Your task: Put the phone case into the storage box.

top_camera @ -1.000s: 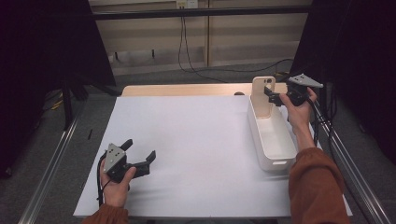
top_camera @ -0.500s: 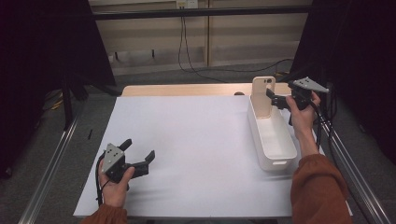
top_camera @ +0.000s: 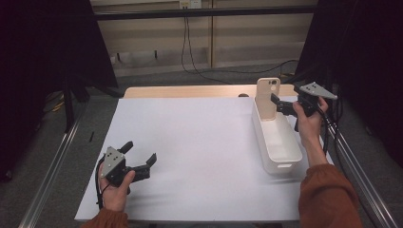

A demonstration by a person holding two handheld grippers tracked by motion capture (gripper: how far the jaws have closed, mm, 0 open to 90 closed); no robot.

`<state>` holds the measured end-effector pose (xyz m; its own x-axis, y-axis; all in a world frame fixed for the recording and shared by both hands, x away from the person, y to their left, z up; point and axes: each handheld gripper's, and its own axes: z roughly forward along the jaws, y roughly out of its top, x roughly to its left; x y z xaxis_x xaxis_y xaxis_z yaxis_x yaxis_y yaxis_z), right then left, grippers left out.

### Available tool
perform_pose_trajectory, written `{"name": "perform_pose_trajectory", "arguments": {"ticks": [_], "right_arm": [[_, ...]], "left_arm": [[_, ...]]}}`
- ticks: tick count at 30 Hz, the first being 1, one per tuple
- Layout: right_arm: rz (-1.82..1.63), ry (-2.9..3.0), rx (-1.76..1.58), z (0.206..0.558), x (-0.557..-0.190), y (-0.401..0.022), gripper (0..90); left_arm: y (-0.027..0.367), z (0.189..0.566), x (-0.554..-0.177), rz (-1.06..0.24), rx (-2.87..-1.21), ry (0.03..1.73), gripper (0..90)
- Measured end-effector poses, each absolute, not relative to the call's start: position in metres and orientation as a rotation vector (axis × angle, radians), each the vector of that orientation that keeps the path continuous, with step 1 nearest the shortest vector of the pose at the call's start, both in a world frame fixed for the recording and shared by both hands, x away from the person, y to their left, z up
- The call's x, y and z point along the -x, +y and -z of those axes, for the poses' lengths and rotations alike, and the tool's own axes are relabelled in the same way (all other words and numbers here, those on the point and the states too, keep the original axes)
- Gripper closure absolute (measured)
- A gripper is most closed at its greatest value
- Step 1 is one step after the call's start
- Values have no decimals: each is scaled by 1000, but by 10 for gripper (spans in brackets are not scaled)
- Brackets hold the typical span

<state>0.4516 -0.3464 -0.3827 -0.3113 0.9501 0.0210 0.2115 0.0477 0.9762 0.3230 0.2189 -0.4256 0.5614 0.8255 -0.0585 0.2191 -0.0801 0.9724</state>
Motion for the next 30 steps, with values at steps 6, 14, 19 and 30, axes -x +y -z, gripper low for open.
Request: {"name": "perform_pose_trajectory", "arguments": {"ticks": [6,14,19,30], "right_arm": [[-1333,1625,-1186,381,-441,-348,0],[-1356,1631,-1184,381,-426,-350,0],[-1365,1629,-1178,381,-417,-349,0],[-1392,1630,-1157,375,-401,-344,0]], "left_arm": [[219,426,-323,-636,-1606,900,33],[219,425,-322,-640,-1617,887,29],[221,426,-322,-637,-1615,897,29],[223,425,-320,-640,-1611,897,29]]}}
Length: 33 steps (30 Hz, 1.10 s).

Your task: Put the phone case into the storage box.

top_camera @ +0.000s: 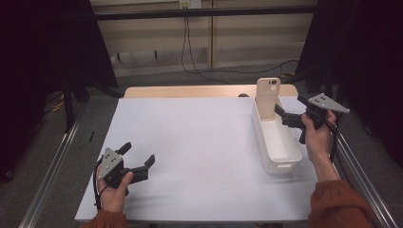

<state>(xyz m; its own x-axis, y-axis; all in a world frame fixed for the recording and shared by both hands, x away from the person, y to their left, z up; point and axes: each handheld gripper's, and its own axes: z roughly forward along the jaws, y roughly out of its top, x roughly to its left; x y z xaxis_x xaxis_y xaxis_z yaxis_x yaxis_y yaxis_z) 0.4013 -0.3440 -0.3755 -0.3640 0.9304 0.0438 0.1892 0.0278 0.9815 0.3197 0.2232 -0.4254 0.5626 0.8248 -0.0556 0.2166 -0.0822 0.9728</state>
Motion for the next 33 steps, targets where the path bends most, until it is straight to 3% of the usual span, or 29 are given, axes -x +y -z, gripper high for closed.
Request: {"name": "perform_pose_trajectory", "arguments": {"ticks": [33], "right_arm": [[-1421,1629,-1141,389,-323,-345,0]], "left_arm": [[228,425,-308,-653,-1619,898,28]]}}
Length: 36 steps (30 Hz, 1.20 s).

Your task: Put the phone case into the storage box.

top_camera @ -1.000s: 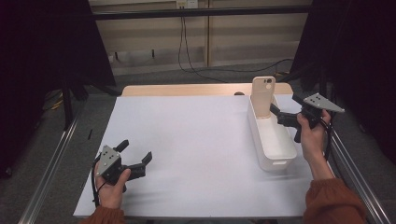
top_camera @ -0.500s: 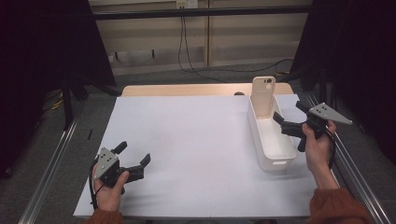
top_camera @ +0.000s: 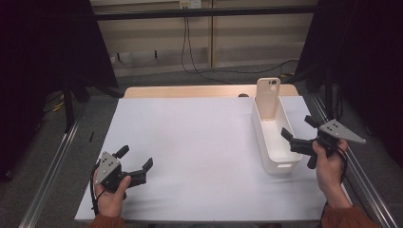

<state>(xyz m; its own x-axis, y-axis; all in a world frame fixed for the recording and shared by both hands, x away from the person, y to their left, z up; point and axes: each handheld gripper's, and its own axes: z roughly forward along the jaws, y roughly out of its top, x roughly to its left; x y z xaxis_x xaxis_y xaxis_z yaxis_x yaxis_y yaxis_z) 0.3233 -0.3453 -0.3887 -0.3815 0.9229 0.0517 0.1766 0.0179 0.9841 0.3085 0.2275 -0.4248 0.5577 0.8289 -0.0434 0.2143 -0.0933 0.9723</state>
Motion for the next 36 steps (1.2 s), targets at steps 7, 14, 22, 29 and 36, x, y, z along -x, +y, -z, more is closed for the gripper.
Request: {"name": "perform_pose_trajectory", "arguments": {"ticks": [7,14,22,29,36], "right_arm": [[-1435,1624,-1137,392,-305,-346,0],[-1432,1621,-1127,396,-288,-343,0],[-1423,1614,-1156,406,-270,-347,0],[-1424,1598,-1168,411,-256,-349,0],[-1392,1602,-1195,420,-242,-350,0]], "left_arm": [[228,424,-307,-656,-1617,903,29],[229,423,-304,-661,-1614,909,29],[229,423,-302,-668,-1618,906,29],[230,423,-299,-666,-1626,912,29],[229,424,-298,-656,-1630,912,29]]}}
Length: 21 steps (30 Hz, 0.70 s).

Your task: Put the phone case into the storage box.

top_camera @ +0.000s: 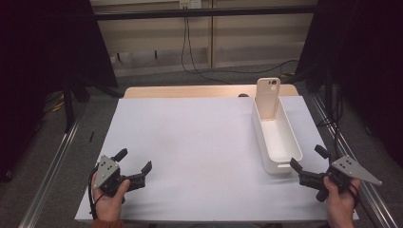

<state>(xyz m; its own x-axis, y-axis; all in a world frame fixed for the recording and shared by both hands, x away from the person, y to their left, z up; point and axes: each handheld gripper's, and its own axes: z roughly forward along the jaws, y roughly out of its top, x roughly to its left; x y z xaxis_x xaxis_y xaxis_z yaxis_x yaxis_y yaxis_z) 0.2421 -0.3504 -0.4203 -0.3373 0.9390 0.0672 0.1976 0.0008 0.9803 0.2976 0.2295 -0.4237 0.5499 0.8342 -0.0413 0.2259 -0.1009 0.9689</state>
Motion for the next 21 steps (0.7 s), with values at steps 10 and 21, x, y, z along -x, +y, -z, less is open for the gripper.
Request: {"name": "perform_pose_trajectory", "arguments": {"ticks": [10,21], "right_arm": [[-1362,1582,-1247,432,-226,-356,0],[-1337,1622,-1224,440,-219,-352,0]], "left_arm": [[231,425,-296,-649,-1630,930,29],[231,425,-297,-644,-1635,920,29]]}}
